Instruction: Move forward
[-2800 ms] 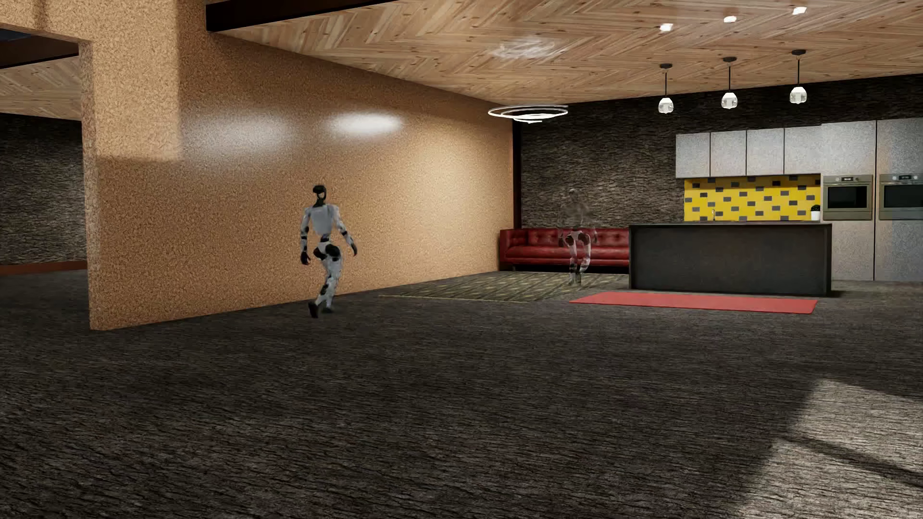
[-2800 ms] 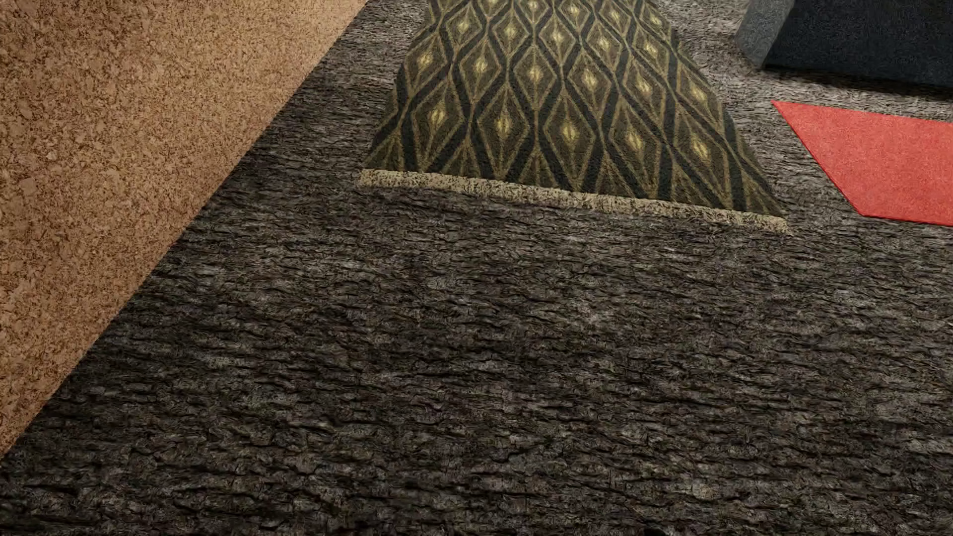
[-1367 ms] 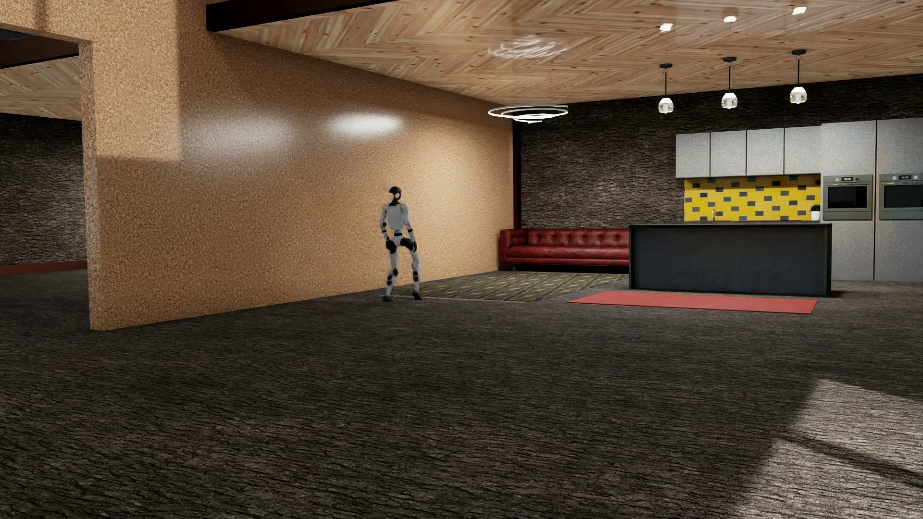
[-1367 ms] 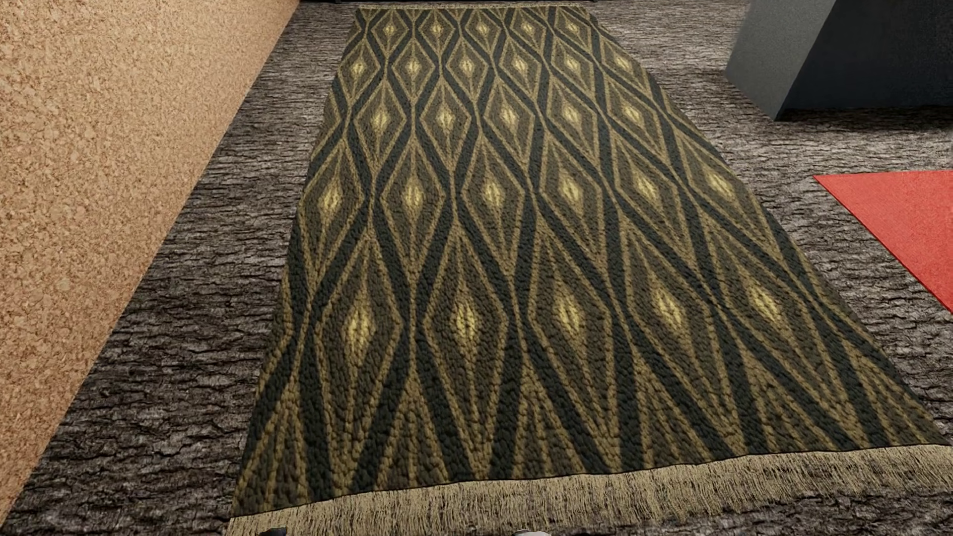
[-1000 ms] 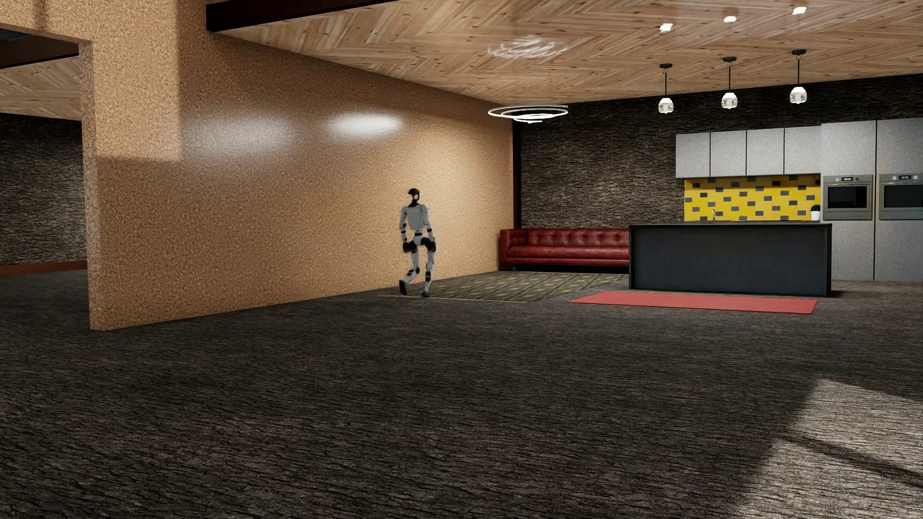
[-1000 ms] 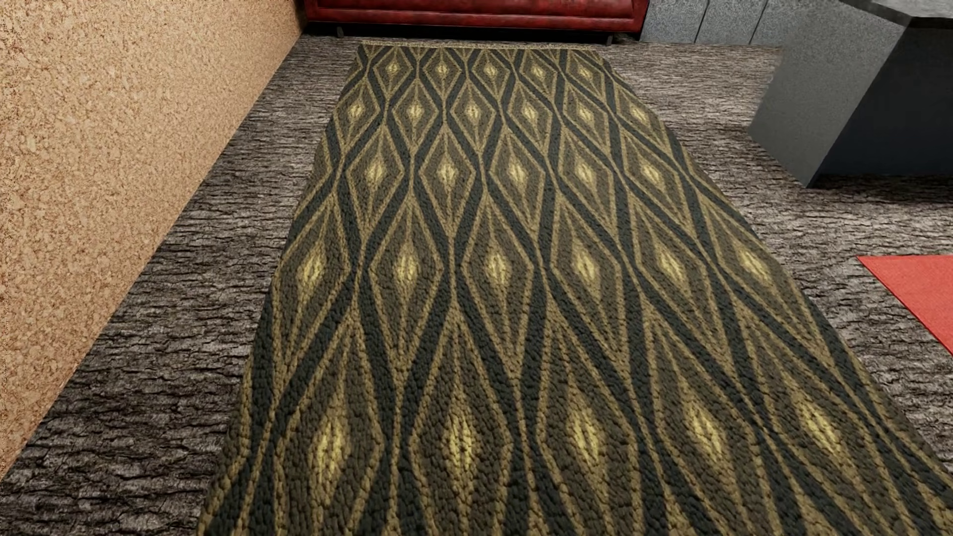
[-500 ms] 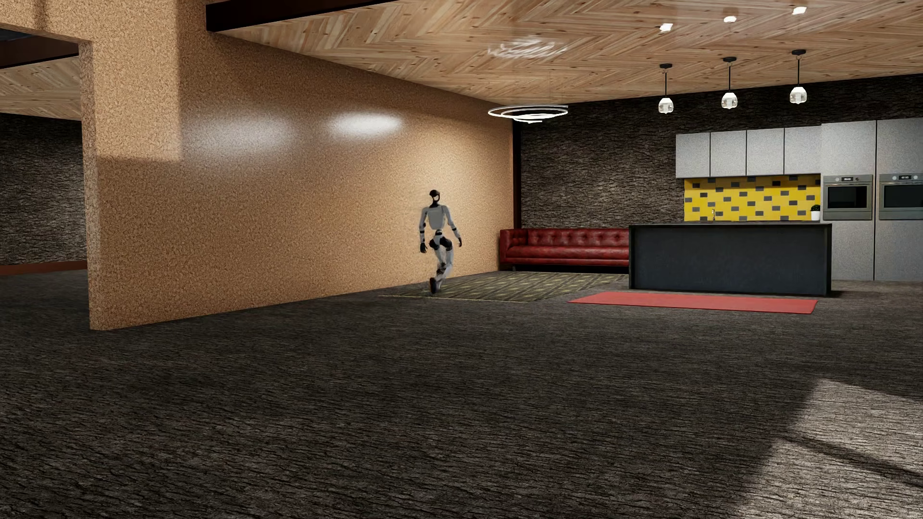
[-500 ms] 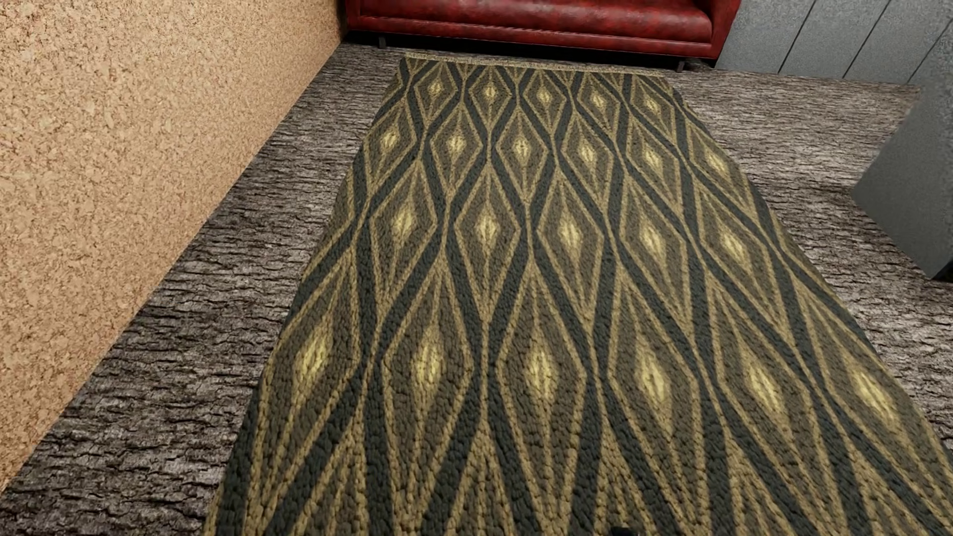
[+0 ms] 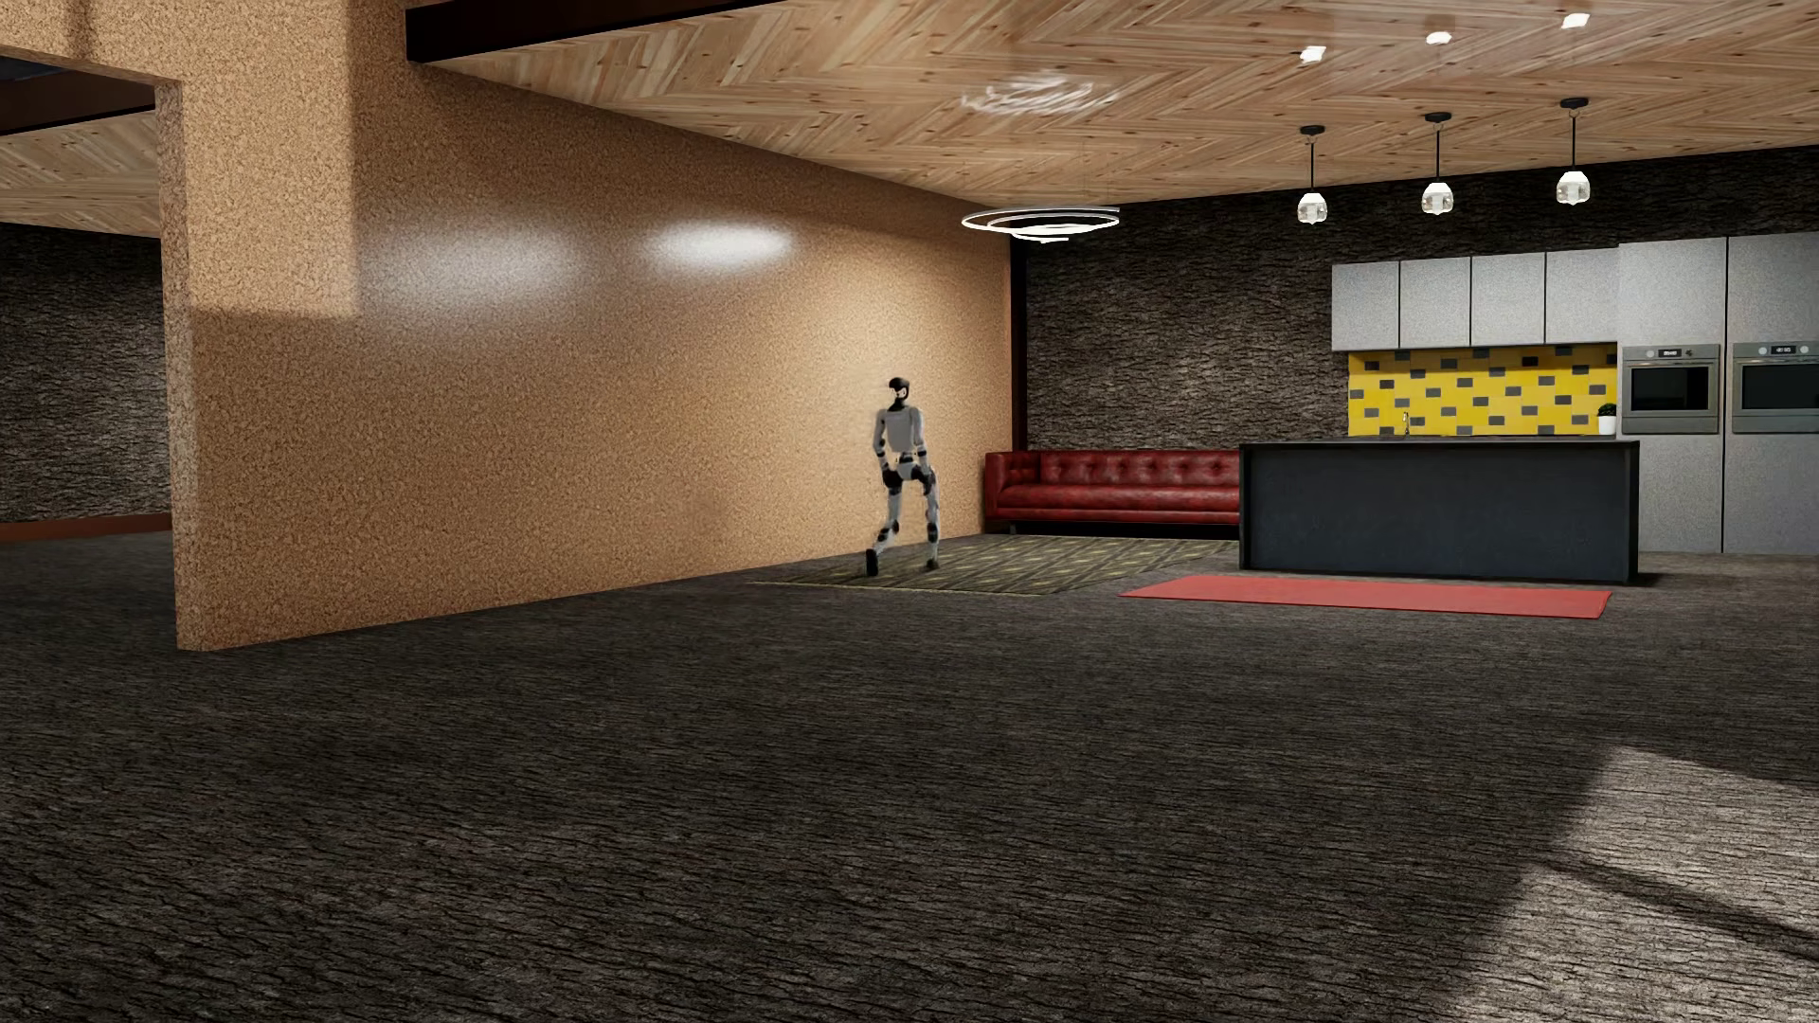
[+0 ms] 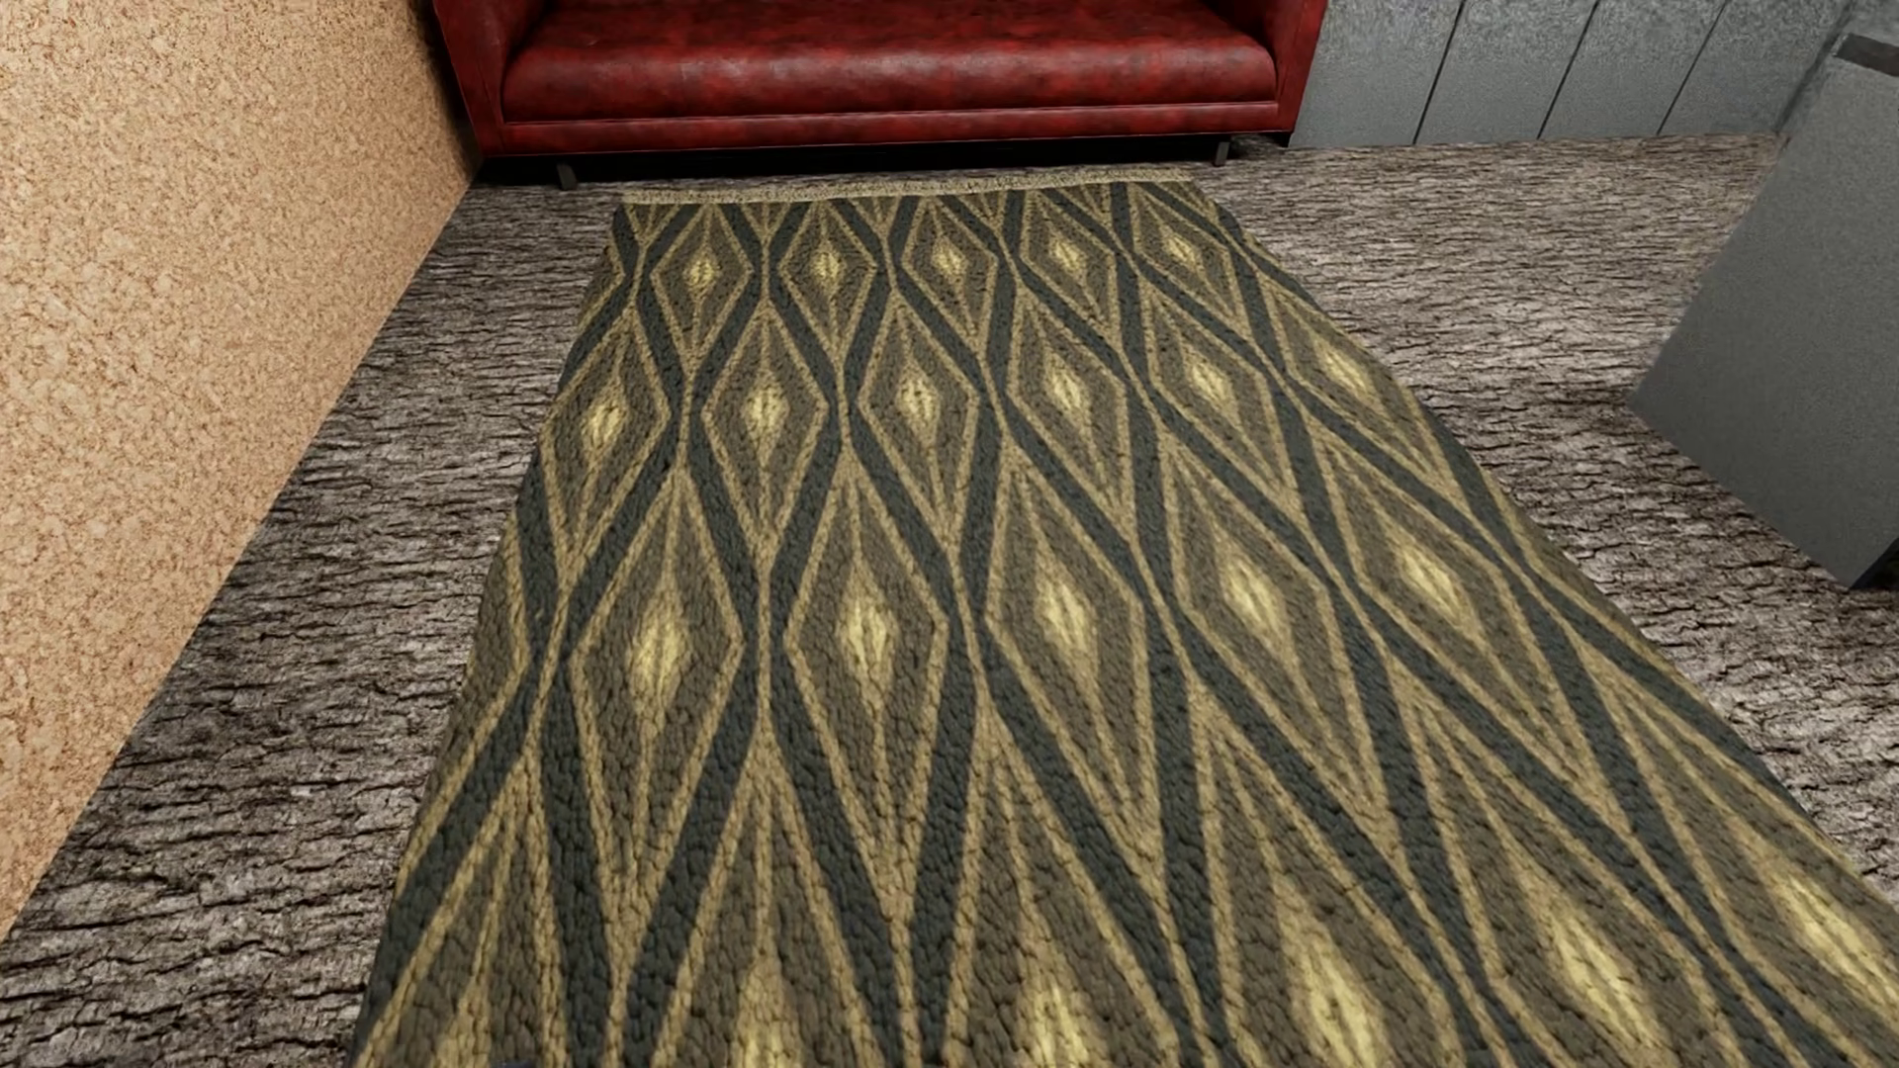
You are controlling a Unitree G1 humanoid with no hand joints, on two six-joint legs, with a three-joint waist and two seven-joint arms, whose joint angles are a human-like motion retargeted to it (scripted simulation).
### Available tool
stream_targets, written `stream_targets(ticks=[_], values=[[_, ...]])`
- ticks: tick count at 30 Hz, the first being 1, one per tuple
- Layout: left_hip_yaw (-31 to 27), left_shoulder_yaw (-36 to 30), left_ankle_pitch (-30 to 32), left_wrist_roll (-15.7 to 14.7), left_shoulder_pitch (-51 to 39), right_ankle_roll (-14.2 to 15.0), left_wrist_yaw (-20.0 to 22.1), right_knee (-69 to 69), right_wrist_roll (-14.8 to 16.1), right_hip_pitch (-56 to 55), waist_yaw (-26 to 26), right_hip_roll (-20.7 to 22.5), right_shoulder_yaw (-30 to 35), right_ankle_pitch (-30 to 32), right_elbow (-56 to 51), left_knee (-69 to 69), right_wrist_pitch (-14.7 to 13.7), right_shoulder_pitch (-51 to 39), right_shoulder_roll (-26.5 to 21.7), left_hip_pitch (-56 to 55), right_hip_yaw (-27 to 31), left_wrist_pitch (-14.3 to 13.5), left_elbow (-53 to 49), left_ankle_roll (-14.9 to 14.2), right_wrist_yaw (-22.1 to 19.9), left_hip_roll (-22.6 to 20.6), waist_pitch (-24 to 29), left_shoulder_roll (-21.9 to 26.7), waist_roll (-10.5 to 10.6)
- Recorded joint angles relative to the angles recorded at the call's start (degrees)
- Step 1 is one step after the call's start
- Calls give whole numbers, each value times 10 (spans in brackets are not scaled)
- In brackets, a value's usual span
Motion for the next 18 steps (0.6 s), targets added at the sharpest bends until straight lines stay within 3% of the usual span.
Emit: stream_targets(ticks=[1,2,4,5,7,9,12,14,15,16,17,18], values=[[0,-6,72,0,11,0,0,16,0,20,-2,13,-16,-6,-11,83,0,-3,1,-54,0,0,11,0,0,10,3,-6,1],[0,-24,39,0,16,0,0,28,0,43,8,32,-21,-18,-28,183,0,-8,0,-118,0,0,25,0,0,14,6,-8,0],[0,-53,-189,0,14,0,0,15,0,131,53,36,-17,-77,-31,297,0,-43,-3,-213,0,0,59,0,0,4,19,-18,-12],[0,-57,-228,0,18,0,0,-6,0,177,86,31,-23,-117,-47,306,0,-58,-8,-260,0,0,69,0,0,1,21,-24,-19],[0,-70,-220,0,39,0,0,-48,0,264,164,4,-31,-191,-75,225,0,-96,-27,-328,0,0,59,0,0,1,26,-27,-34],[0,-86,-184,0,63,0,0,-76,0,333,214,-14,-37,-254,-103,54,0,-140,-48,-369,0,0,45,0,0,8,28,-27,-40],[0,-92,-129,0,92,0,0,-78,0,388,255,-32,-77,-328,-161,-225,0,-190,-69,-382,0,0,53,0,0,10,7,-30,-40],[0,-109,-119,0,102,0,0,-78,0,417,276,-53,-105,-286,-186,-162,0,-210,-72,-408,0,0,90,0,0,3,8,-35,-44],[0,-124,-83,0,107,0,0,-55,0,420,275,-56,-113,-217,-188,-133,0,-209,-66,-422,0,0,112,0,0,-9,3,-37,-50],[0,-138,-87,0,113,0,0,-5,0,416,268,-63,-124,-119,-188,-94,0,-194,-55,-418,0,0,131,0,0,-25,2,-37,-62],[0,-143,-122,0,115,0,0,72,0,390,263,-71,-122,-14,-178,-73,0,-180,-48,-390,0,0,144,0,0,-41,2,-39,-65],[0,-141,-154,0,113,0,0,168,0,327,264,-69,-105,49,-173,-69,0,-171,-45,-373,0,0,141,0,0,-50,-3,-40,-64]])
